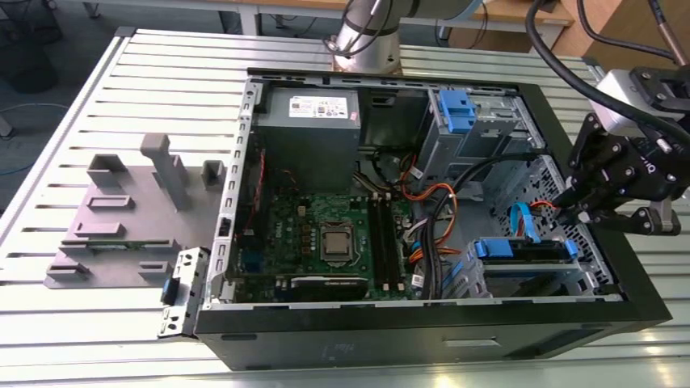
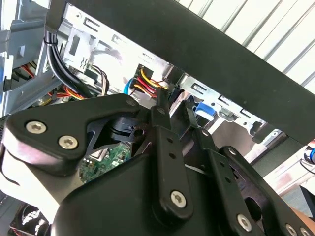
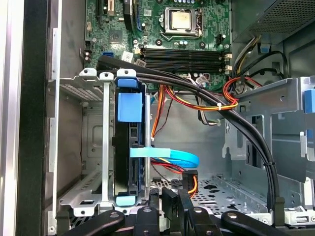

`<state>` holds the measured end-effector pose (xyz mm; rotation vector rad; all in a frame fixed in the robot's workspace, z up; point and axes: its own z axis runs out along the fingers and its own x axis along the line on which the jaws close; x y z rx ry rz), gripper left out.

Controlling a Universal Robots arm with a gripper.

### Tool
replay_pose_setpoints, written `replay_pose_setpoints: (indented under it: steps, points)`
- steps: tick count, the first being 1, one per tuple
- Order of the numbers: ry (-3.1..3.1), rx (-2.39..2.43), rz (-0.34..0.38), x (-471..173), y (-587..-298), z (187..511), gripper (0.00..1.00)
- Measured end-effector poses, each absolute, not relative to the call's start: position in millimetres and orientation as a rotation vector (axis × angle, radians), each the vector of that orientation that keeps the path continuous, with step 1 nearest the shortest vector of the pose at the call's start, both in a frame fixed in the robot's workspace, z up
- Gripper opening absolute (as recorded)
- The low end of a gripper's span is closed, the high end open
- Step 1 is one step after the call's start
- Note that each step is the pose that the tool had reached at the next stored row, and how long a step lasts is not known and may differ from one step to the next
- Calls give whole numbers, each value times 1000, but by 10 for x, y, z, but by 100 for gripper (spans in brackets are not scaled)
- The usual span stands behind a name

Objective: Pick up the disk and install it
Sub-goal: 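Insert the second disk wire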

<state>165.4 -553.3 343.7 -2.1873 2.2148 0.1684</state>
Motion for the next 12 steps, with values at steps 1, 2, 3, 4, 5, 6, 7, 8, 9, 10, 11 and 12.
replay_pose_setpoints:
  steps: [1, 2, 3, 4, 5, 6, 7, 8, 9, 10, 11, 12]
  points:
    - [2215, -2187, 168, 1654, -5533, 3437, 29]
    - [2215, -2187, 168, 1654, -5533, 3437, 29]
    - [2215, -2187, 168, 1654, -5533, 3437, 28]
    - [2215, -2187, 169, 1654, -5533, 3437, 28]
    - [2215, -2187, 169, 1654, -5533, 3437, 22]
    - [2215, -2187, 168, 1654, -5533, 3437, 16]
    - [2215, -2187, 169, 1654, -5533, 3437, 16]
    - [2215, -2187, 169, 1654, -5533, 3436, 16]
    - [2215, -2187, 169, 1654, -5533, 3436, 16]
    - [2215, -2187, 169, 1654, -5533, 3436, 16]
    - [2215, -2187, 168, 1654, -5533, 3436, 16]
    - [2215, -2187, 168, 1654, -5533, 3436, 16]
